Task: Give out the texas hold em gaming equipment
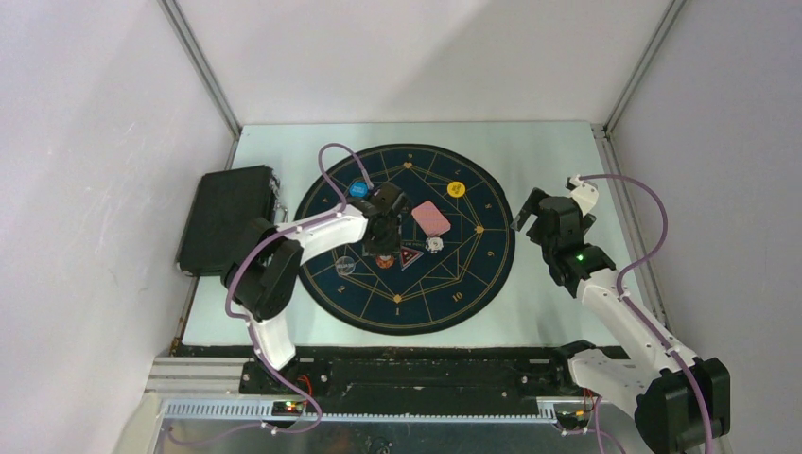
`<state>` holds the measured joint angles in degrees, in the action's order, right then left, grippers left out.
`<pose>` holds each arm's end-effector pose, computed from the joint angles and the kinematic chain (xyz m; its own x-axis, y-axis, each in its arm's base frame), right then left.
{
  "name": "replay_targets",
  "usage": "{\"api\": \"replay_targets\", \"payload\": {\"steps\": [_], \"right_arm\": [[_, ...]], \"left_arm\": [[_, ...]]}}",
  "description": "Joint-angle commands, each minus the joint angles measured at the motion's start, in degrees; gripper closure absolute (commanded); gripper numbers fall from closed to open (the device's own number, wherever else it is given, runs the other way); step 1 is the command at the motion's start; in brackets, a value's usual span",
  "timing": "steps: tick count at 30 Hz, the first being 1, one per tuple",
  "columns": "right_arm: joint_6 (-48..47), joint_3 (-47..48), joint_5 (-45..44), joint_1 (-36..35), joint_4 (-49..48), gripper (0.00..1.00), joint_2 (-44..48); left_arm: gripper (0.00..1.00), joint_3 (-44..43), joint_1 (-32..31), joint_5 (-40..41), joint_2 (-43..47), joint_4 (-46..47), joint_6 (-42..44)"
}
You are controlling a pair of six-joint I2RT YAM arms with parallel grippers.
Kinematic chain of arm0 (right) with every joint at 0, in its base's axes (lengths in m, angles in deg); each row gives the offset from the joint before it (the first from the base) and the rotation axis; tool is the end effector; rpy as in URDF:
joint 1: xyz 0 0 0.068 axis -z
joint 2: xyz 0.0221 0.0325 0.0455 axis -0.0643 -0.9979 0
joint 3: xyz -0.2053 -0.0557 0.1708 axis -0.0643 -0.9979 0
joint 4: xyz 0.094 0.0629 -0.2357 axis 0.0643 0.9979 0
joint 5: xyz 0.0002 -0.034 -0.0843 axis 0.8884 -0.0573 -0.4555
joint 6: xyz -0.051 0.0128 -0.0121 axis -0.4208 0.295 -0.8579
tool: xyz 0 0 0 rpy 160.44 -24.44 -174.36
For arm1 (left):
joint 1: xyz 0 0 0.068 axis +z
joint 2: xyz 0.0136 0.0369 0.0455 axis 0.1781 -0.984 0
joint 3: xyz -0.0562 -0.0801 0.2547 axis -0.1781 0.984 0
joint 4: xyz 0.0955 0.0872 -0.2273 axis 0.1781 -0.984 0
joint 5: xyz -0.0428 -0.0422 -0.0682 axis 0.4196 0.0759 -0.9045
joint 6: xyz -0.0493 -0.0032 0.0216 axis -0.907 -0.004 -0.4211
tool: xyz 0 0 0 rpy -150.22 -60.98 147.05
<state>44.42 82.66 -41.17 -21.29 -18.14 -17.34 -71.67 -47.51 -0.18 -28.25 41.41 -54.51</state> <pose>0.2131 0.0514 0.2609 -0.3879 0.4276 -0.8165 0.3654 0.8846 0.2897 0.2839 -0.2090 0.1784 -0.9312 -0.0012 -0.3645 0.0288 0.9966 -0.0770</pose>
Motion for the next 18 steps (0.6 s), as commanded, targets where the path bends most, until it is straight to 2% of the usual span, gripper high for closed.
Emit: {"api": "replay_targets", "payload": {"steps": [1,6,13,18], "right_arm": [[0.50,0.11,-0.53,0.27,-2.10,0.01,0.30],[0.51,0.11,-0.70,0.29,-2.13,0.00,0.28],[0.50,0.11,-0.62,0.46,-2.15,0.00,0.13],[0.46,0.11,-0.52,0.50,-2.11,0.01,0.17]], "left_arm": [[0.50,-2.74,-0.53,1.73,-0.66,-1.00,1.03],[0.61,-3.25,-0.48,1.77,-0.53,-1.36,1.24],[0.82,-2.78,-0.53,1.09,0.59,-1.09,1.51],[0.87,-2.39,-0.53,0.64,1.36,-0.86,1.38]]}}
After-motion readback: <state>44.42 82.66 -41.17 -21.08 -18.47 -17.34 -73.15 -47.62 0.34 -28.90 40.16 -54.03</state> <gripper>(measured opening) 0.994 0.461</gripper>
